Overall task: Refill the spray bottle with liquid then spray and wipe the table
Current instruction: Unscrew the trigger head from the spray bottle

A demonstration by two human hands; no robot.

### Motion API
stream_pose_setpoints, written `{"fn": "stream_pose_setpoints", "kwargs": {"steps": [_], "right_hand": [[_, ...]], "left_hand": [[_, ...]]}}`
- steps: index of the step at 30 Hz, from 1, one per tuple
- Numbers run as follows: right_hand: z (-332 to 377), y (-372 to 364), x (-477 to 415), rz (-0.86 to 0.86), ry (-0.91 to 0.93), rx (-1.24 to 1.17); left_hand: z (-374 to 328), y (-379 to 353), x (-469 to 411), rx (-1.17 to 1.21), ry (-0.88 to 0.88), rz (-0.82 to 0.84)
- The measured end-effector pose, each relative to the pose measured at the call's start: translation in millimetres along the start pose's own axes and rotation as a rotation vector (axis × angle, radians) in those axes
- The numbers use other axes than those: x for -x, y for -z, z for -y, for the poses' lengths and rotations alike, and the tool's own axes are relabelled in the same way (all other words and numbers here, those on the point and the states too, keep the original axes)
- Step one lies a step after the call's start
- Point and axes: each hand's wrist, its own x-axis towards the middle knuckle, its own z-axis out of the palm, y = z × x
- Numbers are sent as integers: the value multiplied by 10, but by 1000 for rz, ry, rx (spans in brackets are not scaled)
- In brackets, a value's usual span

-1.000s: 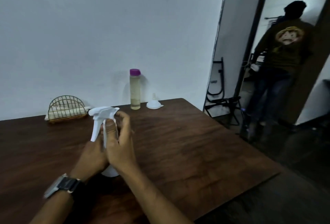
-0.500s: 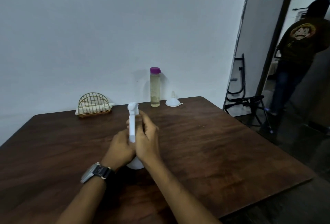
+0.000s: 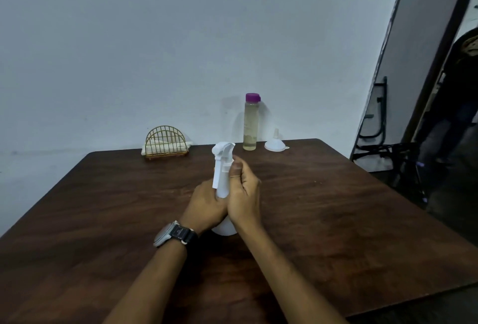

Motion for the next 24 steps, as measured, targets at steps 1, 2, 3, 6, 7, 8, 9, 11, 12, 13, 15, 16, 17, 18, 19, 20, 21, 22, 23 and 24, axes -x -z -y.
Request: {"fn": "stream_pose_setpoints", "kwargs": {"steps": [1,2,3,6,7,8,9,11,12,13,15,16,17,18,19,20,21,22,23,24], "right_hand": [[18,11,7,8,0,-14],[31,20,13,22,5,-33],[41,28,17,40,13,-53],[45,28,12,48,41,-53],[46,17,11,40,50,-45],[29,5,5,25,52,-31],[14,-1,-3,17,44,-34],[-20,10,-13,18,34,-49],[-33,14,-19,13,35,-42],[-39,18,-23,13,30,-43],[-18,20,-10,14,10,-53],[-5,19,1,17,8,-56],[1,22,7,26,14,-58],[15,30,14,41,24,-58],[16,34,19,55,29,-60],[21,35,23,64,37,-62],[26,30,23,55,51,-53],[46,20,27,42,67,-32],[48,10,26,27,76,-17],[44,1,19,13,69,-12]], "left_hand": [[-13,2,7,-4,-3,-1],[-9,6,7,-5,-6,4],[-16,12,15,-16,-9,15],[25,5,4,-47,-36,2],[35,4,-2,-57,-47,-5],[54,-1,-13,-59,-56,-6],[61,-5,-26,-65,-59,-3],[70,-24,-50,-79,-37,-5],[86,-33,-61,-75,-26,-12],[89,-37,-65,-64,-20,-20],[100,-42,-60,-46,-8,-23],[105,-40,-57,-42,-3,-20],[99,-41,-54,-37,-2,-16],[92,-40,-55,-34,-2,-14],[85,-39,-57,-37,-7,-11],[78,-37,-58,-51,-20,-7],[73,-34,-60,-71,-41,-1],[78,-31,-62,-88,-58,8],[78,-27,-65,-93,-67,15],[78,-21,-66,-86,-66,19]]}}
